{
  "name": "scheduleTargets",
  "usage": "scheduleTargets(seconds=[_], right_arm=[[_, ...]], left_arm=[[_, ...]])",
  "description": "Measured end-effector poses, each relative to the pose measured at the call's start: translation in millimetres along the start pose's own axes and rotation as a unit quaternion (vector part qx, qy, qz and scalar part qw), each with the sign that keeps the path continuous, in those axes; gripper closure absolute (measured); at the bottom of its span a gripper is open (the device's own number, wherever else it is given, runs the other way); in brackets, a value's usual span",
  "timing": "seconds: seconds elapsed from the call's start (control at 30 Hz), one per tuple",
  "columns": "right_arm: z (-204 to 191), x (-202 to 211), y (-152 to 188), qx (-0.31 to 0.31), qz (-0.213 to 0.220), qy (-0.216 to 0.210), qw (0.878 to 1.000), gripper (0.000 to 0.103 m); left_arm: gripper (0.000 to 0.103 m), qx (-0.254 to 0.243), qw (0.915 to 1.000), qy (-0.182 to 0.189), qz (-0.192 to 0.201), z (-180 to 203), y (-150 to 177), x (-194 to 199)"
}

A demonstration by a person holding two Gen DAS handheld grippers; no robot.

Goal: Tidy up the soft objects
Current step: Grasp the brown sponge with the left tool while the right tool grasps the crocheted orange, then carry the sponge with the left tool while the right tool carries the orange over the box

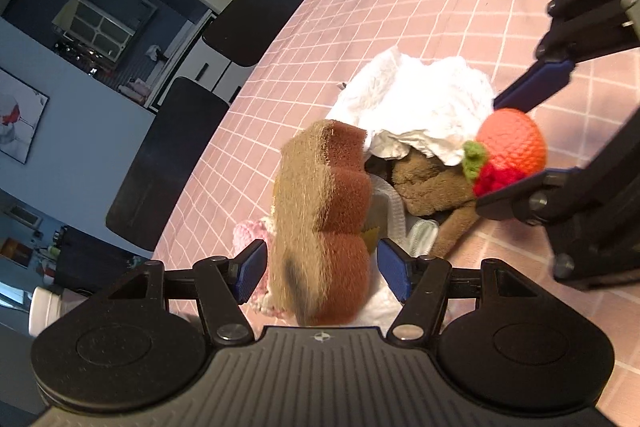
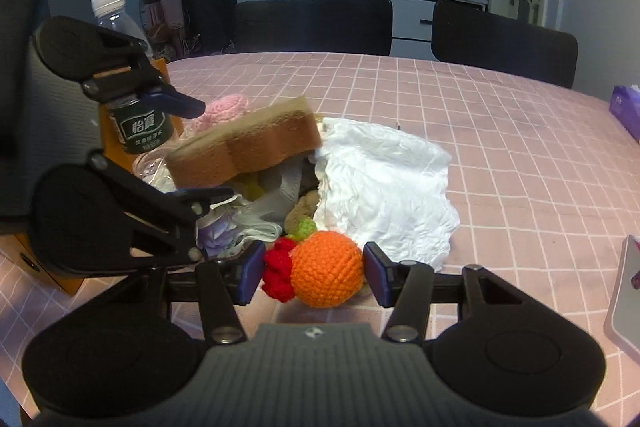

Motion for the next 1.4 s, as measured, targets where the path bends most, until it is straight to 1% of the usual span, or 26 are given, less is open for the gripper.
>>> scheduleTargets(seconds=[0.03,0.1,0.17,0.2,0.23,0.27,0.37,0.47,0.57,0.73,0.9,0.97,1.1,1.2,1.3,1.4], right_arm=[[0,-2,0,-0.001,-0.001,-0.001,1.0,0.05],[-1,-3,1,-0.002,-0.002,-0.005,1.0,0.05],[-3,-6,1,-0.002,-0.003,-0.008,1.0,0.05],[-4,-6,2,-0.002,-0.003,-0.009,1.0,0.05],[-5,-7,2,-0.001,-0.003,-0.009,1.0,0.05],[-5,-7,2,0.0,-0.003,-0.009,1.0,0.05],[-7,-5,1,0.004,-0.002,-0.009,1.0,0.05],[-10,-2,0,0.007,0.002,-0.009,1.0,0.05],[-15,5,-2,0.012,0.008,-0.009,1.0,0.05],[-24,20,-7,0.017,0.022,-0.023,0.999,0.05],[-40,37,-15,0.033,0.042,-0.038,0.998,0.05],[-48,45,-20,0.04,0.053,-0.05,0.997,0.05],[-68,59,-33,0.057,0.076,-0.083,0.992,0.05],[-83,66,-44,0.069,0.091,-0.115,0.987,0.05],[-101,68,-57,0.081,0.101,-0.15,0.98,0.05],[-126,67,-73,0.104,0.106,-0.188,0.971,0.05]], left_arm=[[0.03,-0.003,1.0,-0.004,-0.001,1,0,-4],[0.036,-0.009,0.9999,-0.014,-0.002,3,-1,-10],[0.051,-0.01,0.9998,-0.018,-0.004,4,-1,-14],[0.052,-0.006,0.9998,-0.019,-0.004,3,-1,-15],[0.058,-0.001,0.9998,-0.018,-0.002,2,-1,-14],[0.061,0.005,0.9998,-0.017,0.001,0,0,-14],[0.065,0.028,0.9994,-0.017,0.015,-8,-1,-7],[0.066,0.058,0.9977,-0.013,0.032,-16,0,9],[0.066,0.1,0.994,0.008,0.042,-29,2,28],[0.066,0.166,0.983,0.053,0.056,-49,13,68],[0.066,0.233,0.9657,0.099,0.057,-77,32,101],[0.066,0.255,0.9592,0.106,0.06,-91,41,114],[0.066,0.29,0.9493,0.105,0.061,-117,63,136],[0.066,0.316,0.9432,0.092,0.048,-138,80,145],[0.066,0.336,0.9392,0.065,0.028,-157,100,149],[0.066,0.366,0.9291,0.055,-0.005,-177,121,147]])
Point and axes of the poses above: each gripper's, at about its wrist camera, not at the fingertips, and x roughly against the way its jaws point, z to its right, y to its underside, the point moved 2 cm from there along -x, roughly the way its jaws point, and after that the axes turned 12 degrees about x, right-handed, at the moved point
